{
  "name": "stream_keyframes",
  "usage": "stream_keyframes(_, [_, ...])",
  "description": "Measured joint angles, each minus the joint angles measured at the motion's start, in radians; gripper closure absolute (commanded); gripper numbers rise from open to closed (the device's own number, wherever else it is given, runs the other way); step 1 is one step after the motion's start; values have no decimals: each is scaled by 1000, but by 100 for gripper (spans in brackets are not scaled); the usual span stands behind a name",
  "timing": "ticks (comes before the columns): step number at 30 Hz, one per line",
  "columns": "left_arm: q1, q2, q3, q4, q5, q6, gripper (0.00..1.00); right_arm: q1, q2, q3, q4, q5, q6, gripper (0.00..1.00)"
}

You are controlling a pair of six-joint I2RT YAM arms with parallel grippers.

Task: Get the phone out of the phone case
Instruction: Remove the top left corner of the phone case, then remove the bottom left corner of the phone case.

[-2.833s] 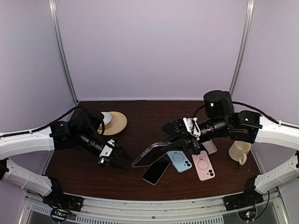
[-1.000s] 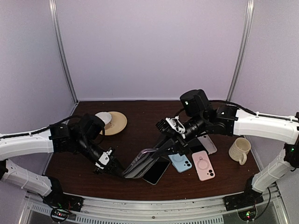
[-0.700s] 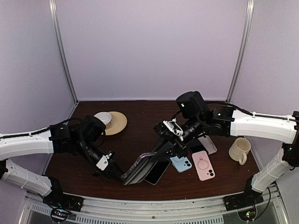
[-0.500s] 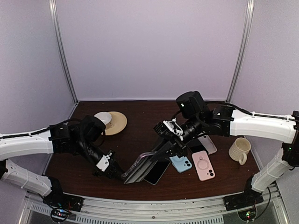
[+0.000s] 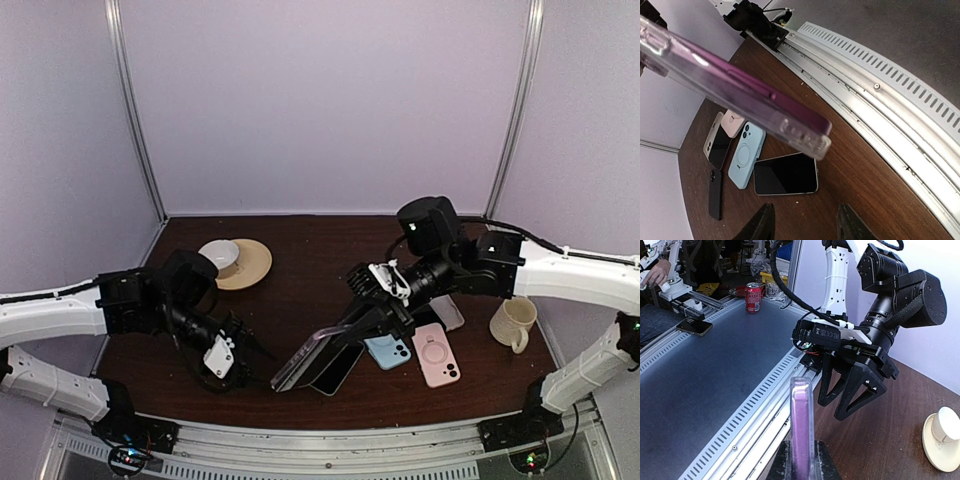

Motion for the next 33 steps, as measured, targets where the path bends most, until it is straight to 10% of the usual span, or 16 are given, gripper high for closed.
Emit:
stream_keyframes(11, [126, -64, -9, 84, 83, -85, 51, -1, -168, -172, 172, 182, 49, 100])
stream_keyframes(33, [236, -47, -85, 745, 274, -700, 52, -6, -223, -252, 798, 328, 415, 100])
